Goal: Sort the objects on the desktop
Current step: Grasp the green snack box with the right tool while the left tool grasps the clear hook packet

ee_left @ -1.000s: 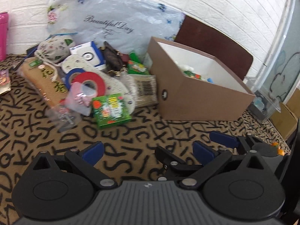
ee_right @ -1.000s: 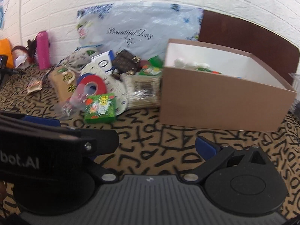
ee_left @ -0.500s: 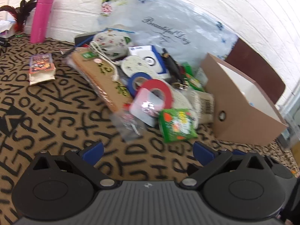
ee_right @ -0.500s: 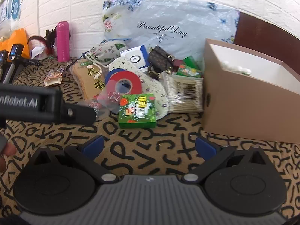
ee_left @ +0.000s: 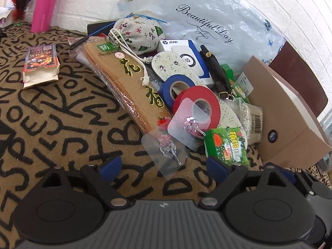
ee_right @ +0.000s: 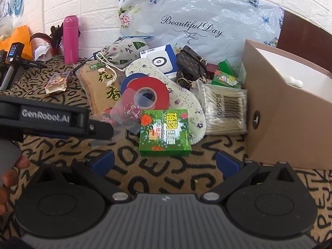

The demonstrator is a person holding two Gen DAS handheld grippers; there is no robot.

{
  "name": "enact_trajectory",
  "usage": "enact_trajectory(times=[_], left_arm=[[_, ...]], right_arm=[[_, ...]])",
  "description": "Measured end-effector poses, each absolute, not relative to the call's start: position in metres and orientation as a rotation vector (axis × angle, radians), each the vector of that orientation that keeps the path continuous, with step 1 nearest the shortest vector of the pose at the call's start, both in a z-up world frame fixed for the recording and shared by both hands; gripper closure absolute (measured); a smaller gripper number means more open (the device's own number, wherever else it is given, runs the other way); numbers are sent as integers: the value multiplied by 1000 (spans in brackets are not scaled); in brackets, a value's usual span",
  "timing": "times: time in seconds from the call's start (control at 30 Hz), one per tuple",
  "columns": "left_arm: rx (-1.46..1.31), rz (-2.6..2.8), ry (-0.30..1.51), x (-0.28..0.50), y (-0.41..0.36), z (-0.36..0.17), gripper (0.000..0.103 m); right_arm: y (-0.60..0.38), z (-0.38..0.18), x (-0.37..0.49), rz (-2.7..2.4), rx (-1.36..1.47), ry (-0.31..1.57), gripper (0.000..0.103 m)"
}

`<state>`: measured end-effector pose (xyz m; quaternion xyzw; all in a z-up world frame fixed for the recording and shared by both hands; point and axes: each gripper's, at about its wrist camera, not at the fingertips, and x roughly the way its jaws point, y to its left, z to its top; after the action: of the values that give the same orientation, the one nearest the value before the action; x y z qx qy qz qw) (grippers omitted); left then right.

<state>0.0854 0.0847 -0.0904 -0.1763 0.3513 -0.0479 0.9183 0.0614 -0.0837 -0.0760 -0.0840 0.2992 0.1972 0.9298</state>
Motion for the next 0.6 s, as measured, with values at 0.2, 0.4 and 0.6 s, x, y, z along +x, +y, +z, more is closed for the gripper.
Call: enact_trajectory(times=[0.2,0.4,0.6], left_arm=[[-362,-105,717,93,85,-91,37],[-402,-105,742,96,85,-91,70],[-439,-145,733,93,80,-83,79]], right_arm=[[-79,-81,77,402,-171,615,2],[-75,-86,87,403,-164,615,3],[-75,-89,92,407,-154,630,20]])
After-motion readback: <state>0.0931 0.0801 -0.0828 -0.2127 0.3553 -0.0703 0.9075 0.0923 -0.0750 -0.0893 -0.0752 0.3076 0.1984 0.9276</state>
